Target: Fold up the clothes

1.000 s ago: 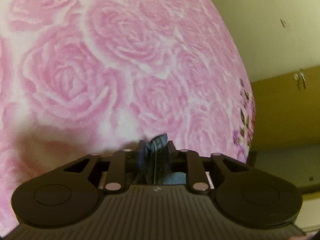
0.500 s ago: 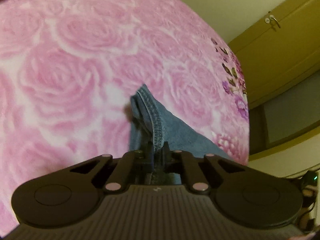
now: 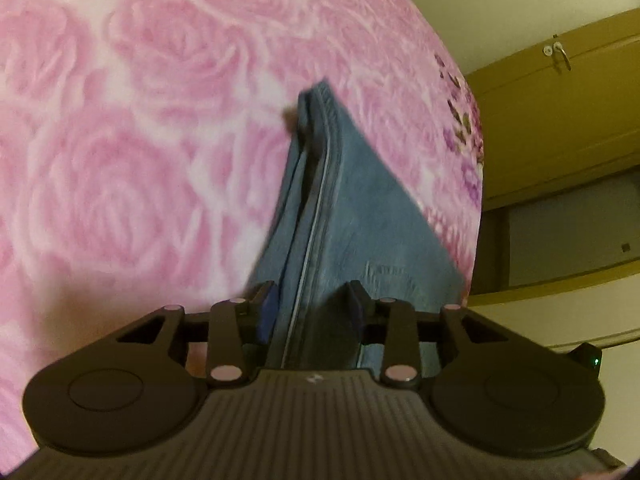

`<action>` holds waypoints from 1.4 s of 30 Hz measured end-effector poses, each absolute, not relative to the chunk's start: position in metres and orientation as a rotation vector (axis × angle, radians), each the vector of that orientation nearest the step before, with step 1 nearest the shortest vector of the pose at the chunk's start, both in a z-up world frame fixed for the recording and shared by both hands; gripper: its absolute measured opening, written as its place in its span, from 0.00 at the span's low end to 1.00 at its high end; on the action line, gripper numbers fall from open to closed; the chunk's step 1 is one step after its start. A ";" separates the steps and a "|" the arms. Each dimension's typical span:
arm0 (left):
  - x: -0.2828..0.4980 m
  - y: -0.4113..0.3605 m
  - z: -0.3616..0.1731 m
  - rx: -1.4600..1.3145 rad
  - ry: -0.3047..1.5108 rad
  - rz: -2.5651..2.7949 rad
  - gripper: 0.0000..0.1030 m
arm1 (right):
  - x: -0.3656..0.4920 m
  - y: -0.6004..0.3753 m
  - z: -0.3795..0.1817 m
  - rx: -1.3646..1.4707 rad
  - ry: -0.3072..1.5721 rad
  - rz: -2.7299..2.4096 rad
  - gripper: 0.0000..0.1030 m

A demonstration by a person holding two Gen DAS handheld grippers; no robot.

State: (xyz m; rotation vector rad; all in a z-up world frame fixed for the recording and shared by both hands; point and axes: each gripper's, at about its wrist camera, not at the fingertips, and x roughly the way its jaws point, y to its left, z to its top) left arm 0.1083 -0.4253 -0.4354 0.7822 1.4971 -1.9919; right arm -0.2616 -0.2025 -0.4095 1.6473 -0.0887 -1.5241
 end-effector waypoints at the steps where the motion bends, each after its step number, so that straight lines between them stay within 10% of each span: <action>1: 0.110 -0.423 -0.438 0.759 1.506 -1.995 0.11 | -0.259 -0.201 -0.413 1.653 -0.101 -1.512 0.22; 12: 0.110 -0.405 -0.436 0.780 1.214 -2.055 0.10 | -0.244 -0.204 -0.416 1.589 -0.067 -1.563 0.13; 16: 0.118 -0.394 -0.404 0.770 1.128 -1.978 0.15 | -0.243 -0.198 -0.392 1.511 0.050 -1.593 0.52; 31: 0.137 -0.310 -0.345 0.908 0.963 -1.724 0.02 | -0.210 -0.215 -0.351 1.423 0.611 -1.327 0.52; 33: 0.151 -0.302 -0.320 0.903 1.040 -1.657 0.05 | -0.211 -0.220 -0.323 1.356 0.672 -1.257 0.53; 36: 0.155 -0.278 -0.284 0.915 1.103 -1.555 0.25 | -0.204 -0.227 -0.286 1.262 0.748 -1.157 0.83; 42: 0.143 -0.231 -0.240 0.856 1.225 -1.355 0.32 | -0.158 -0.248 -0.245 1.056 0.943 -1.015 0.83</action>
